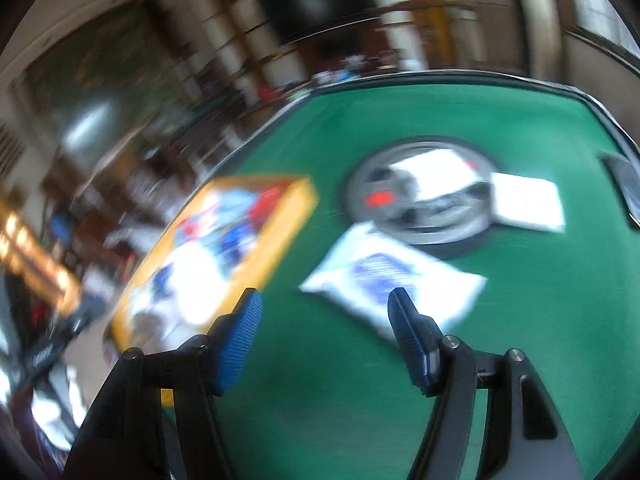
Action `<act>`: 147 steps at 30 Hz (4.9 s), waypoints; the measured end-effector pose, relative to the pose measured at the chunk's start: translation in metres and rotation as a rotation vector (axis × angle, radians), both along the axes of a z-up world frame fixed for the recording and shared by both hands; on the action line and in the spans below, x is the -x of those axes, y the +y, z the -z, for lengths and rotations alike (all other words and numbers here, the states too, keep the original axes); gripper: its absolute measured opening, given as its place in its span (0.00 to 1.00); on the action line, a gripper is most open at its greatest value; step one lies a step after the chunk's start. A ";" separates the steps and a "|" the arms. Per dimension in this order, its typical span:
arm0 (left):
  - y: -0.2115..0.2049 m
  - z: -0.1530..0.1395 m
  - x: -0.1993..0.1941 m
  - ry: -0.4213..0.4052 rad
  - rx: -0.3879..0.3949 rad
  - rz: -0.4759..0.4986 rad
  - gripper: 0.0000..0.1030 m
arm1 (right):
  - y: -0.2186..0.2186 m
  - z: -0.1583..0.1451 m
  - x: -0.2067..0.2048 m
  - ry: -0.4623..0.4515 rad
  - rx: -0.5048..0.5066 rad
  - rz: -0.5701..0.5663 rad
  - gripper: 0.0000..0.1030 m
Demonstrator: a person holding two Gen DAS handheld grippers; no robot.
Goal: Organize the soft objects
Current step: 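Grasp the white foam sheet with the right tool while the left moves to the Deeyoo wipes pack, then grasp the white Deeyoo wet-wipes pack with the left tool and lift it, then carry the wipes pack and foam sheet over the tray with both tools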
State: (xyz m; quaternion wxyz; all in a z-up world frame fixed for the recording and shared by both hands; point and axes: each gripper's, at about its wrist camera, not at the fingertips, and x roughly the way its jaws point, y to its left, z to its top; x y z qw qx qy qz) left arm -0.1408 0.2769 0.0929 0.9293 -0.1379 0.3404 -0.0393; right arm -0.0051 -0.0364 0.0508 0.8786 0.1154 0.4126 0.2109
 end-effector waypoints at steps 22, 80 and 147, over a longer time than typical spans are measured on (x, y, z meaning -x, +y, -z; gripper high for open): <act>-0.089 -0.004 -0.013 0.024 0.001 0.217 0.72 | 0.016 0.063 -0.053 0.286 -0.188 -0.291 0.63; -0.230 0.077 -0.157 0.234 -0.284 0.162 0.67 | -0.106 0.063 -0.053 0.125 0.022 0.236 0.70; 0.055 0.043 -0.063 0.119 0.116 -0.233 0.65 | 0.158 0.012 0.043 -0.119 0.156 -0.399 0.71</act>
